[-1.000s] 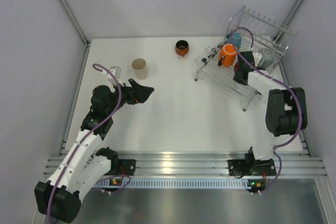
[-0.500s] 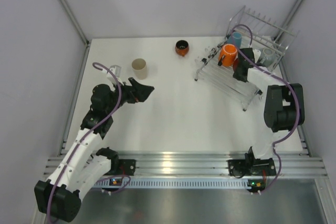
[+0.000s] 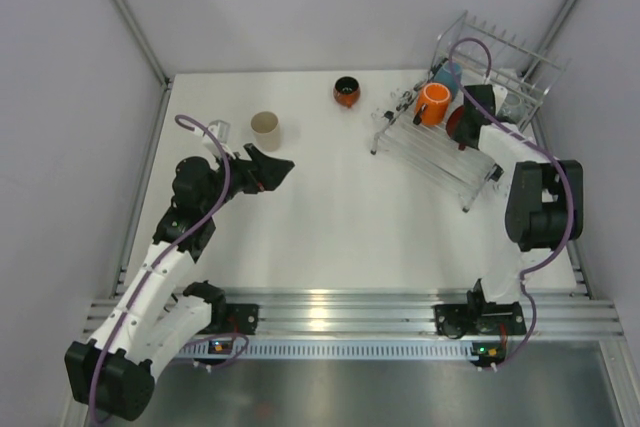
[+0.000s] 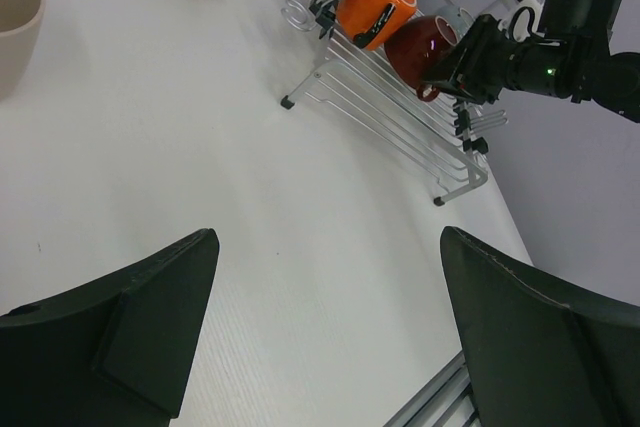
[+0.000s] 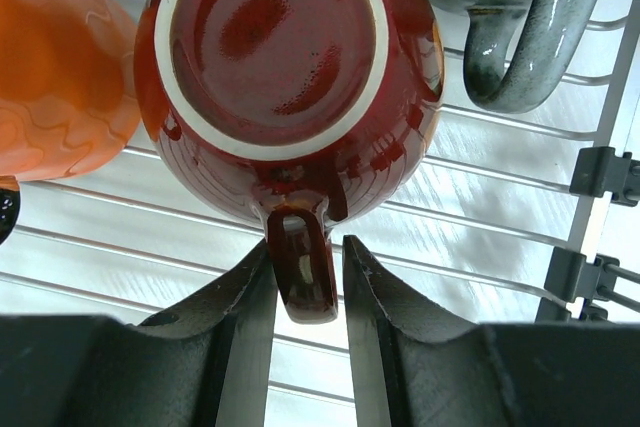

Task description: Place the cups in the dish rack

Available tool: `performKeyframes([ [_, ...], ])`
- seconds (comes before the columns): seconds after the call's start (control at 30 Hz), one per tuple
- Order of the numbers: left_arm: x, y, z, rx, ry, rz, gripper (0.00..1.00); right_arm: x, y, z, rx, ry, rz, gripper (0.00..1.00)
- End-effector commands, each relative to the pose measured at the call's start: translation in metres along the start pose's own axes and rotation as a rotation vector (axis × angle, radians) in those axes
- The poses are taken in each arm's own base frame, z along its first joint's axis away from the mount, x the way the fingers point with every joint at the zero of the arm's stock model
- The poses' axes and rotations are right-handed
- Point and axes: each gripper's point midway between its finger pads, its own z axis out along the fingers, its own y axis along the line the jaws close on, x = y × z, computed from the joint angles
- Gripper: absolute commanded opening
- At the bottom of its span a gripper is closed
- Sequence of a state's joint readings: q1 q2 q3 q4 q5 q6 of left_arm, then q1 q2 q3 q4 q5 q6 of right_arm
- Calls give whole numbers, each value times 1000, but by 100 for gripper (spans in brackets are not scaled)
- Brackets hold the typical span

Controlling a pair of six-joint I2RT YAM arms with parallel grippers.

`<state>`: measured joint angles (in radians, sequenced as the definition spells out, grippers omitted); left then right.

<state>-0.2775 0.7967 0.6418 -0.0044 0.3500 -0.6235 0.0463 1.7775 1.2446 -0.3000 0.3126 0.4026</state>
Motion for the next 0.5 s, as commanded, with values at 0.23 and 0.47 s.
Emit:
performKeyframes([
  [0.23, -22, -15, 1, 33, -63, 0, 98, -21, -19, -31, 33, -57, 4, 32],
  [0.47, -36, 21, 8, -193, -82, -23, 96, -30, -12, -71, -66, -74, 4, 32],
])
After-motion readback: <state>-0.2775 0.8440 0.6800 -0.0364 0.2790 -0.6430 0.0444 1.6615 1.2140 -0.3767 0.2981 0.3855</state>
